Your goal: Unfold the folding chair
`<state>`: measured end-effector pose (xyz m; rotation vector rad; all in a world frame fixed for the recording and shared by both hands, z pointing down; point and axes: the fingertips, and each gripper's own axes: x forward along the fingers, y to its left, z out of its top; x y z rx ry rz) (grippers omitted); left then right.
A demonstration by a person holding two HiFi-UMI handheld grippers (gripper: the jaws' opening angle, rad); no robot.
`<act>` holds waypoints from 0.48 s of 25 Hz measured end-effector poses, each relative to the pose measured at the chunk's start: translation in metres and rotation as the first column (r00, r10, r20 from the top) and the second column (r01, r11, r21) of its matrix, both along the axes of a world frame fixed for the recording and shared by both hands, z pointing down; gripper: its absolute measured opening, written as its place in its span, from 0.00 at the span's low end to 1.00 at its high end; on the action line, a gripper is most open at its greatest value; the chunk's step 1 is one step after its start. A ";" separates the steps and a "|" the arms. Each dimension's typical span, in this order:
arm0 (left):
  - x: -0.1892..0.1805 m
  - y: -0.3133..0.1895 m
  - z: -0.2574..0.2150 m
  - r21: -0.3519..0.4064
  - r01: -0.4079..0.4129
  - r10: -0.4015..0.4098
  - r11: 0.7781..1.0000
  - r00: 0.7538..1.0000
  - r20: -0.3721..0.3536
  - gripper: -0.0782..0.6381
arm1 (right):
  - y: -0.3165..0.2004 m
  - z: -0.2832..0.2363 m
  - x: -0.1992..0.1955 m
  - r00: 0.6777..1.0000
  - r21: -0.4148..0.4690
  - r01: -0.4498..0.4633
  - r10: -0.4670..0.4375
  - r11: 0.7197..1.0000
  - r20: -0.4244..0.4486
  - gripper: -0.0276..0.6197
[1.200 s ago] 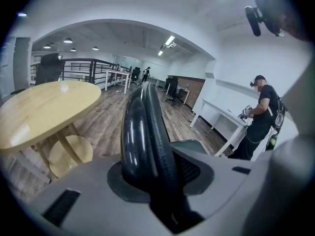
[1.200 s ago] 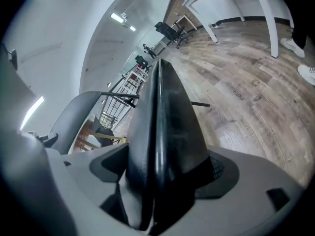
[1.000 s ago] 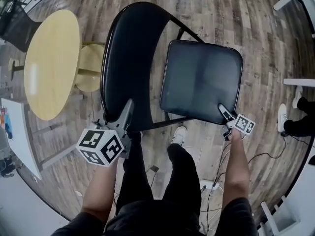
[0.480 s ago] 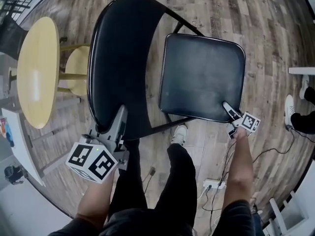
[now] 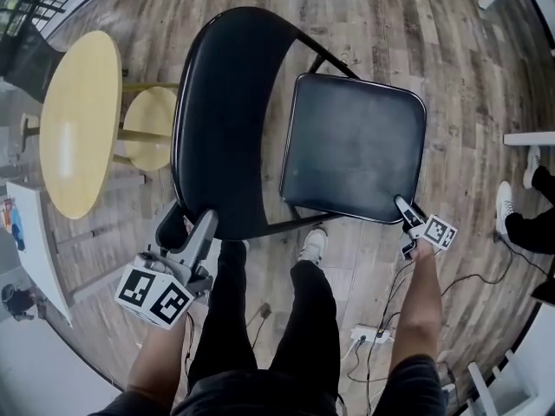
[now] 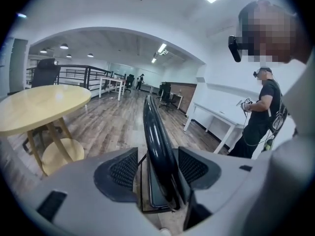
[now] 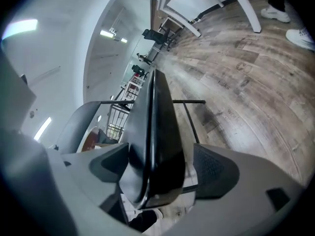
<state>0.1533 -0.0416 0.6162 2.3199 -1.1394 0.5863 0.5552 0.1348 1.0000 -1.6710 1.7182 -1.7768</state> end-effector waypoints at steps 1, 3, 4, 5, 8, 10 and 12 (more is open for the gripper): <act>-0.006 0.004 -0.006 0.006 0.012 -0.012 1.000 1.000 0.006 0.45 | 0.008 -0.006 0.009 1.000 -0.008 -0.020 0.020 1.000 -0.020 0.64; -0.018 0.011 -0.018 0.012 0.044 -0.044 0.999 0.999 0.031 0.45 | 0.022 -0.029 0.019 0.996 0.000 -0.059 0.059 0.998 -0.068 0.64; -0.024 0.014 -0.023 0.013 0.059 -0.059 0.998 0.997 0.040 0.45 | 0.028 -0.047 0.019 0.993 0.023 -0.074 0.076 0.997 -0.091 0.64; -0.030 0.018 -0.029 0.015 0.069 -0.069 0.998 0.997 0.045 0.45 | 0.032 -0.070 0.015 0.990 0.061 -0.083 0.089 0.995 -0.109 0.64; -0.044 0.033 -0.044 0.038 0.072 -0.073 0.997 0.996 0.041 0.44 | 0.037 -0.147 -0.011 0.981 0.169 -0.049 0.080 0.984 -0.179 0.64; -0.046 0.039 -0.055 0.046 0.077 -0.078 0.996 0.997 0.030 0.35 | 0.041 -0.197 -0.032 0.966 0.215 -0.014 0.068 0.977 -0.250 0.48; -0.046 0.044 -0.065 0.063 0.078 -0.079 0.995 0.997 0.021 0.17 | 0.045 -0.242 -0.052 0.946 0.256 -0.007 0.089 0.967 -0.311 0.20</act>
